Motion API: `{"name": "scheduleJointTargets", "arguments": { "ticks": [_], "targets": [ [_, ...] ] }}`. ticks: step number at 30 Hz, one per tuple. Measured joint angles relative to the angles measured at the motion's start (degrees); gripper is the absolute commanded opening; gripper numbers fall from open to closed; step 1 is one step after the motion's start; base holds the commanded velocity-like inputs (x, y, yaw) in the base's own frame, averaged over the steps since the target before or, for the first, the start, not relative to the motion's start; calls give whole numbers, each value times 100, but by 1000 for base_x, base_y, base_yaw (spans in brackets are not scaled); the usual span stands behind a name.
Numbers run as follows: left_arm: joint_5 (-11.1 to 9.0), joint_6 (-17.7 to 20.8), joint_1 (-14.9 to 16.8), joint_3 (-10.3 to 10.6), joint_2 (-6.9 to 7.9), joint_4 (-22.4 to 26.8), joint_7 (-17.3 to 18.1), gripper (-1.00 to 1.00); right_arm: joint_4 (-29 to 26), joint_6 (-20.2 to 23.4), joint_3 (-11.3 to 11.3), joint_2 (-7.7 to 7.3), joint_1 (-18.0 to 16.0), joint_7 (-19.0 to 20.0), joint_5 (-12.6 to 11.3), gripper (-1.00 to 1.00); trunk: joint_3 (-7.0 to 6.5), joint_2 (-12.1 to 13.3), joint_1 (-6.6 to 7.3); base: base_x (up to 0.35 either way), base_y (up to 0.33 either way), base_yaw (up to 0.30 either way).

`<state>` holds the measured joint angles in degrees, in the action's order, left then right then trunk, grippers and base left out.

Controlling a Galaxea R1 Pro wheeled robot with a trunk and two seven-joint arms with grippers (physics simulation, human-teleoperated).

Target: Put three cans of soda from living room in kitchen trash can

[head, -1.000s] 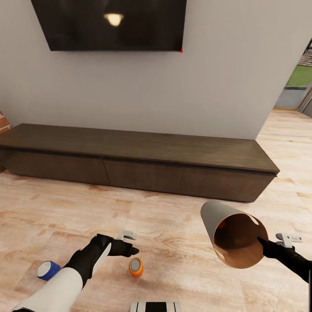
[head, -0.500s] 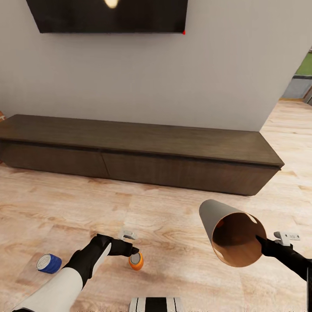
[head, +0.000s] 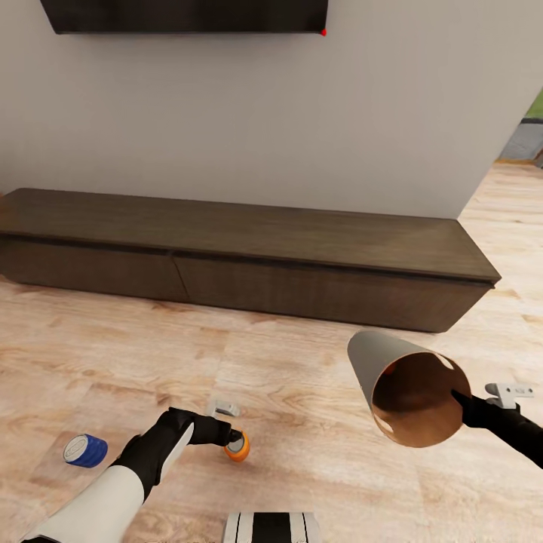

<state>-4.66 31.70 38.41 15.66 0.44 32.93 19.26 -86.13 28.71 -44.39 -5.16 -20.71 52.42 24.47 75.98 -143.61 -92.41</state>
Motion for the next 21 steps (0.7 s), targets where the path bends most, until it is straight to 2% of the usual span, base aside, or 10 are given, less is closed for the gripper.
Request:
{"name": "scheduleJointTargets", "arguments": {
  "ticks": [3, 9, 16, 21],
  "targets": [
    [0, -4, 0, 10, 0, 2, -1, 100, -9, 5, -13, -7, -1, 25, 8, -100, 66, -4, -8, 0, 0, 0],
    [3, -56, 0, 11, 2, 9, 5, 100, -16, 4, -18, 3, -1, 35, 5, -100, 67, -4, -7, 10, -9, 0],
    [2, -114, 0, 13, 4, 20, -5, 100, -14, -14, -27, 15, -1, 44, 6, -100, 67, -4, -7, 189, -136, 0],
    [2, -155, 0, 8, 1, 20, -32, 100, -12, -18, -28, 18, -1, 45, 5, -100, 67, -4, -7, 63, -40, 0]
  ]
}}
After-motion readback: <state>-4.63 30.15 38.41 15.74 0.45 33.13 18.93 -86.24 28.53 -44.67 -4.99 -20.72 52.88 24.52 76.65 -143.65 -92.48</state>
